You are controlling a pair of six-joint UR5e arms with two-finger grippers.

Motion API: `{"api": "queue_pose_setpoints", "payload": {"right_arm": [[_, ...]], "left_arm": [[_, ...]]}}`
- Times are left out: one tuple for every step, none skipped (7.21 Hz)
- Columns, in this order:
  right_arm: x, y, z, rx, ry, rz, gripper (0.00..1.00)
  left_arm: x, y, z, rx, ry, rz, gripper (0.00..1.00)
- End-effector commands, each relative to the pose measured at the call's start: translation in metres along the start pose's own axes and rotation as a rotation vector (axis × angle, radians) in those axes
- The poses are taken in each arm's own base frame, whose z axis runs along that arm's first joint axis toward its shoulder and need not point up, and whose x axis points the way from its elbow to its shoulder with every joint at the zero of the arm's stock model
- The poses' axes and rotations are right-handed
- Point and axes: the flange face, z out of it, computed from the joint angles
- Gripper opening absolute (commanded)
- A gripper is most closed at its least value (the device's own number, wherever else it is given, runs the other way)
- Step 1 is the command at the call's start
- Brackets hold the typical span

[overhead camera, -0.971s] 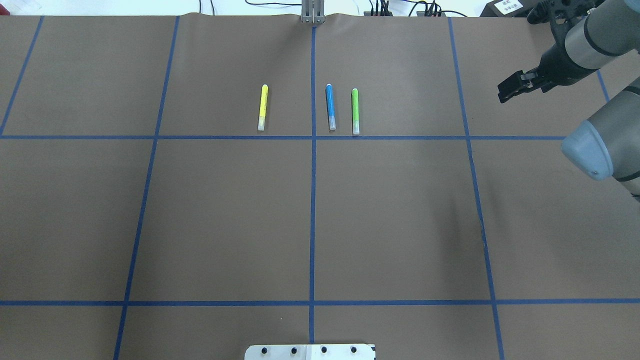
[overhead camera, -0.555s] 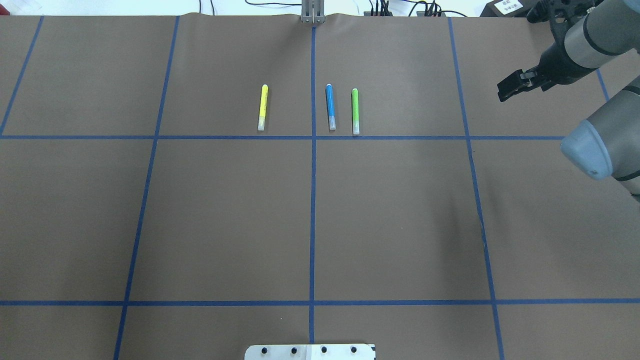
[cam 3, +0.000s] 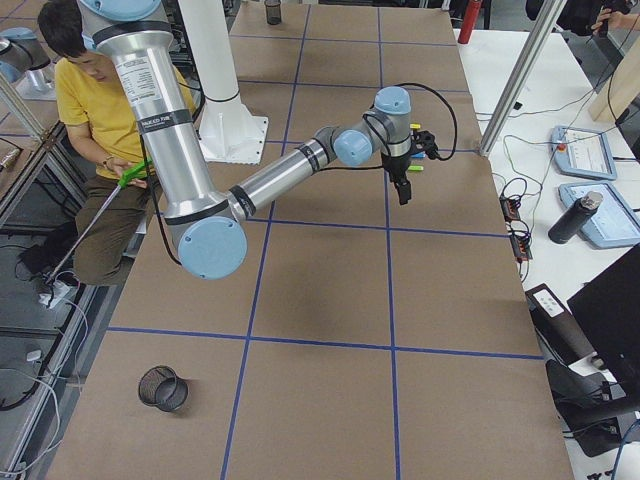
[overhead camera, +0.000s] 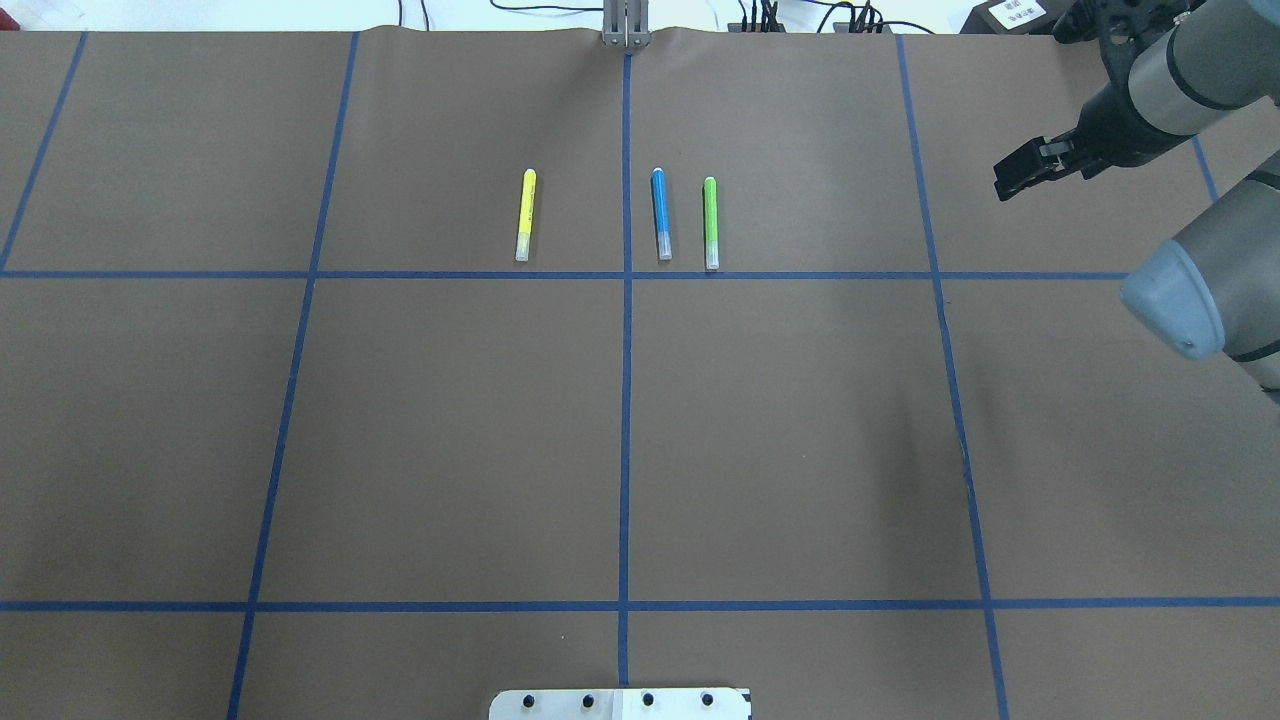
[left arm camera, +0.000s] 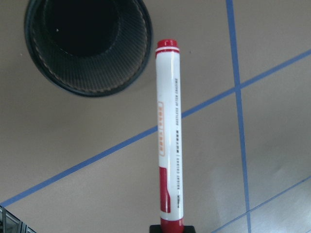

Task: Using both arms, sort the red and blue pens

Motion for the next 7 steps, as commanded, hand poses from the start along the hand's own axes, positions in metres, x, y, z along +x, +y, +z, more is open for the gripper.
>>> {"api": "queue_pose_setpoints", "payload": {"right_arm": [[0.000, 0.000, -0.001, 0.005, 0.003, -0.001, 1.00], [0.000, -0.001, -0.001, 0.008, 0.007, -0.002, 1.00], [0.000, -0.001, -0.001, 0.010, 0.011, -0.002, 1.00], [0.000, -0.001, -0.001, 0.010, 0.011, -0.002, 1.00], [0.000, -0.001, -0.001, 0.010, 0.011, -0.001, 1.00], [0.000, -0.001, -0.002, 0.014, 0.012, 0.006, 1.00], [0.000, -0.002, -0.003, 0.019, 0.017, 0.006, 1.00]], "left_arm": [[-0.019, -0.012, 0.012, -0.049, 0.003, -0.035, 0.00], [-0.026, -0.010, 0.015, -0.064, -0.011, -0.040, 0.00], [-0.033, -0.014, 0.021, -0.081, -0.004, -0.054, 0.00], [-0.036, -0.016, 0.025, -0.091, -0.002, -0.061, 0.00], [-0.039, -0.017, 0.026, -0.097, -0.004, -0.065, 0.00], [-0.042, -0.019, 0.029, -0.104, -0.002, -0.070, 0.00], [-0.040, -0.020, 0.027, -0.102, -0.004, -0.068, 0.00]]}}
